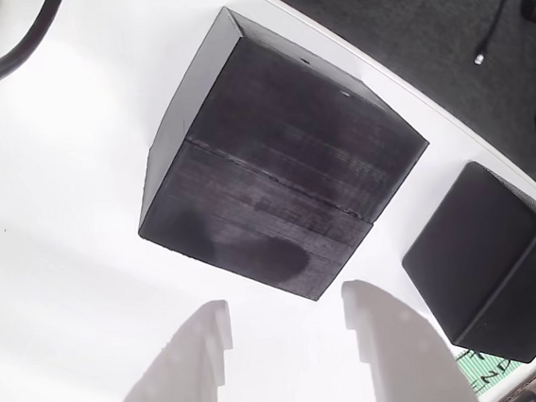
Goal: Stack 3 Blocks on the chosen place.
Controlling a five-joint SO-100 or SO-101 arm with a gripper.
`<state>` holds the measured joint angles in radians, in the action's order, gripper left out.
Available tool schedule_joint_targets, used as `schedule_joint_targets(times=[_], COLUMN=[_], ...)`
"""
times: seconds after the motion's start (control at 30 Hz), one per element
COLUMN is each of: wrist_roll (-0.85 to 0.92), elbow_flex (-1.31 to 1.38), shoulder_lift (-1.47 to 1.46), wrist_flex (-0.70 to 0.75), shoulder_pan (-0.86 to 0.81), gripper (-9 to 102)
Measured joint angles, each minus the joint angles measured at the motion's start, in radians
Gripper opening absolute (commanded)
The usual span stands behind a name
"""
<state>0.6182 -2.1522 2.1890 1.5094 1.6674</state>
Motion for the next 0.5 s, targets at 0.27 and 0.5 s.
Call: schedule_joint_targets(times=[0.27,0.5], wrist_roll=[0.216,0.376], elbow_flex=[-0.025,-0.025], shoulder_lift=[0.005,0.006], wrist_flex=[0.0,0.046], shoulder_pan=[0.08,0.097], gripper=[22,27])
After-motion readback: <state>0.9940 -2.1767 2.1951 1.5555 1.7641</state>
